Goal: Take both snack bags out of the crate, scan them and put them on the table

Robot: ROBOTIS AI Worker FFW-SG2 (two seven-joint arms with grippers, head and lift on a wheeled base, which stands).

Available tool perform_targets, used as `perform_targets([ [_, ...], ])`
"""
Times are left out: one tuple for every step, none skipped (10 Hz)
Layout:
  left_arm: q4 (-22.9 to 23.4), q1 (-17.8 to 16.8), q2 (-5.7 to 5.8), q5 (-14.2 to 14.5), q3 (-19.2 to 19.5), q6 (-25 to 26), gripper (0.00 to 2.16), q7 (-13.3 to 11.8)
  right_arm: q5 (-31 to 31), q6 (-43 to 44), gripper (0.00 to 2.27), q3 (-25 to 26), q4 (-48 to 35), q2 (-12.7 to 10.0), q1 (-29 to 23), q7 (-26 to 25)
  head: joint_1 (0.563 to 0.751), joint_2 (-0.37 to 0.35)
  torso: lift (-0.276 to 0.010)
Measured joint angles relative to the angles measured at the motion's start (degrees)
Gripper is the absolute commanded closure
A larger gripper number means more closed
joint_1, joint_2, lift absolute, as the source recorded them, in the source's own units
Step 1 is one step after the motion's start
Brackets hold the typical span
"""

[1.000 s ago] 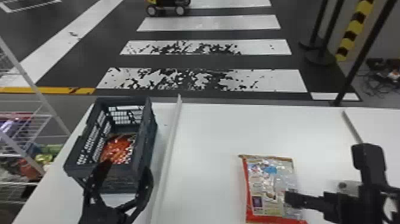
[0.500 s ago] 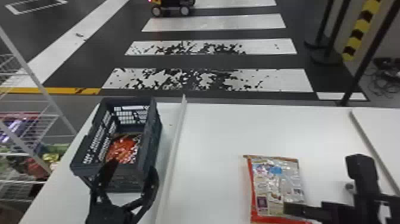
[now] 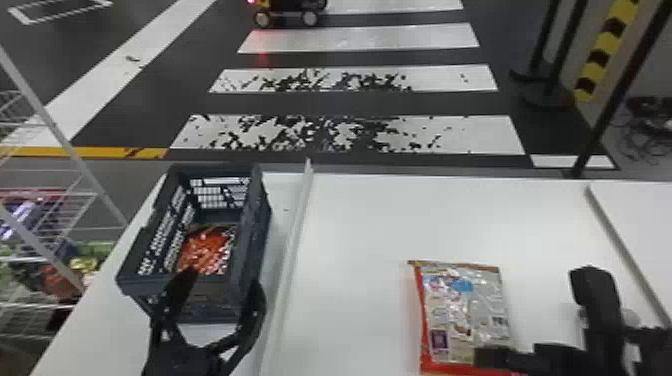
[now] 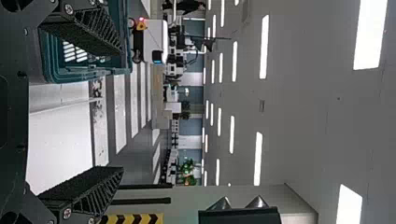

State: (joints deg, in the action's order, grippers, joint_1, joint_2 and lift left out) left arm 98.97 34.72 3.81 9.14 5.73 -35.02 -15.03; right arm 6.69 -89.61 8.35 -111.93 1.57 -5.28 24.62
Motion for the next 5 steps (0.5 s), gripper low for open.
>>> perform_targets([
  [0.0, 0.0, -0.02, 0.0, 0.0, 0.0, 0.12, 0.0, 0.0, 0.0, 0.08, 0.0, 1.0, 0.0, 0.6, 0.0, 0.695, 0.124, -0.091],
  [0.0, 0.0, 0.01, 0.0, 0.0, 0.0, 0.12, 0.0, -0.1, 0.0, 0.1, -0.1, 2.1, 0.1, 1.3, 0.0, 0.695, 0.124, -0.091],
  [0.0, 0.0, 0.04, 0.0, 0.1, 0.0, 0.12, 0.0, -0.3, 0.0, 0.3, -0.2, 2.9, 0.2, 2.0, 0.1, 0.695, 0.124, -0.091],
  [0.0, 0.0, 0.05, 0.0, 0.1, 0.0, 0.12, 0.0, -0.8, 0.0, 0.94, -0.5, 3.8, 0.4, 2.5, 0.5, 0.695, 0.124, -0.091],
  [-0.1, 0.0, 0.05, 0.1, 0.2, 0.0, 0.12, 0.0, -2.0, 0.0, 2.27, -1.1, 4.4, 0.5, 2.9, 1.4, 0.695, 0.124, -0.091],
])
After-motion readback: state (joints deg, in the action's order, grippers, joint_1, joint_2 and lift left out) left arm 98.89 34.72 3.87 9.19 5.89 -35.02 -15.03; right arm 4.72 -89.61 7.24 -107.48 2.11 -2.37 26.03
